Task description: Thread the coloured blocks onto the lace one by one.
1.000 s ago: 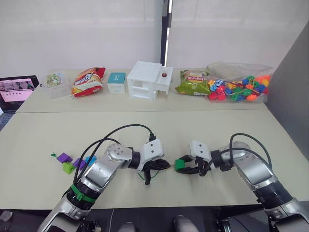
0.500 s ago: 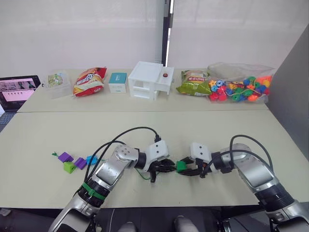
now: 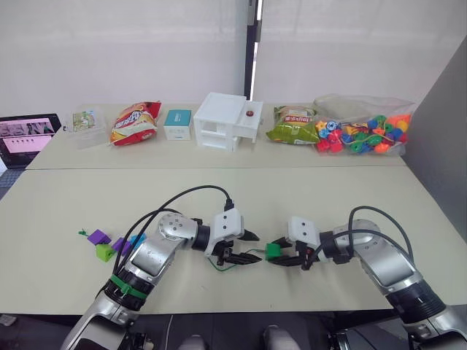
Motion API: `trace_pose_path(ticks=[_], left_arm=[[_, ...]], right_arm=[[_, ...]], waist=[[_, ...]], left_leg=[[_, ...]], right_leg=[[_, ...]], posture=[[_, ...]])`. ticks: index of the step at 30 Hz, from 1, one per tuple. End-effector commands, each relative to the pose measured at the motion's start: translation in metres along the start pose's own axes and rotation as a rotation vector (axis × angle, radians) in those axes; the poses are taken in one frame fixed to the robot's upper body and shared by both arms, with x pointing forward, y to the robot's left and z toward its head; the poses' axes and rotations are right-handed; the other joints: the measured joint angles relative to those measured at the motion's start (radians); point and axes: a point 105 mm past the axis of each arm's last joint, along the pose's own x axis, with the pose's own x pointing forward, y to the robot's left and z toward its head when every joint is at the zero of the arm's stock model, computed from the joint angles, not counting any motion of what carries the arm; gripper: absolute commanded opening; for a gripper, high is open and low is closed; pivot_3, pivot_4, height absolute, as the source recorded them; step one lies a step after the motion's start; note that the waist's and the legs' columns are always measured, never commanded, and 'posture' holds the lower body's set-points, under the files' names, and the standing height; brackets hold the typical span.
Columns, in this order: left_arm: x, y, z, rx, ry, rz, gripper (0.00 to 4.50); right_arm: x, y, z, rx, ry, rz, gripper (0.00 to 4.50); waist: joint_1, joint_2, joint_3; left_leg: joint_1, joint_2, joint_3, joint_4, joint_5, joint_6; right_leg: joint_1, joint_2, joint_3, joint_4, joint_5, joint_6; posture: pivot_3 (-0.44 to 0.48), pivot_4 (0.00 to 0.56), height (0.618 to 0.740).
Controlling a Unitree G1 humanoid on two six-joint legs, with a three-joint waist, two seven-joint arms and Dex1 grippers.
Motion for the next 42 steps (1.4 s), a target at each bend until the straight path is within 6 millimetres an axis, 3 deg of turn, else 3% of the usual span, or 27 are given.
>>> trace_pose_path(ticks=[1,10,14,18,19,33,42], left_arm=[[-0.007,0.008,0.0,0.063,0.014,0.019,2.63],[-0.007,0.011,-0.012,0.095,0.058,-0.011,2.63],[-0.003,0.007,-0.013,0.096,0.05,-0.029,1.52],[0.002,0.003,-0.016,0.113,0.063,-0.034,0.12],[0.003,0.002,-0.017,0.114,0.065,-0.037,0.04],[0.027,0.008,0.0,0.124,0.03,0.006,0.0],[0.036,0.002,0.0,0.121,0.036,-0.015,0.0]], right_arm=[[-0.006,0.001,0.004,-0.013,-0.01,-0.004,1.19],[-0.011,0.003,0.003,-0.005,0.001,-0.01,1.19],[-0.011,0.004,0.003,0.0,0.0,-0.014,1.19],[-0.011,0.004,0.005,0.002,-0.005,-0.017,1.19],[-0.011,0.004,0.005,0.003,-0.005,-0.018,1.19],[-0.009,0.006,0.008,0.0,-0.012,-0.016,1.19],[-0.007,0.005,0.009,-0.004,-0.014,-0.018,1.19]], waist=[[0.0,0.0,0.0],[0.002,0.0,0.0],[0.001,0.0,0.0],[0.001,0.0,0.0],[0.001,0.0,0.0],[0.002,0.0,0.0],[0.0,0.0,0.0]], left_leg=[[0.0,0.0,0.0,0.0,0.0,0.0],[0.0,0.0,0.0,0.0,0.0,0.0],[0.0,0.0,0.0,0.0,0.0,0.0],[0.0,0.0,0.0,0.0,0.0,0.0],[0.0,0.0,0.0,0.0,0.0,0.0],[-0.001,0.0,0.0,0.0,0.0,0.0],[0.0,0.0,0.0,0.0,0.0,0.0]], right_leg=[[0.0,0.0,0.0,0.0,0.0,0.0],[0.0,0.0,0.0,0.0,0.0,0.0],[0.0,0.0,0.0,0.0,0.0,0.0],[0.0,0.0,0.0,0.0,0.0,0.0],[0.0,0.0,0.0,0.0,0.0,0.0],[0.0,0.0,0.0,0.0,0.0,0.0],[0.0,0.0,0.0,0.001,0.0,0.0]], posture=[[0.0,0.15,0.74],[0.0,0.15,0.74],[0.0,0.15,0.74],[0.0,0.15,0.74],[0.0,0.15,0.74],[0.0,0.15,0.74],[0.0,0.15,0.74]])
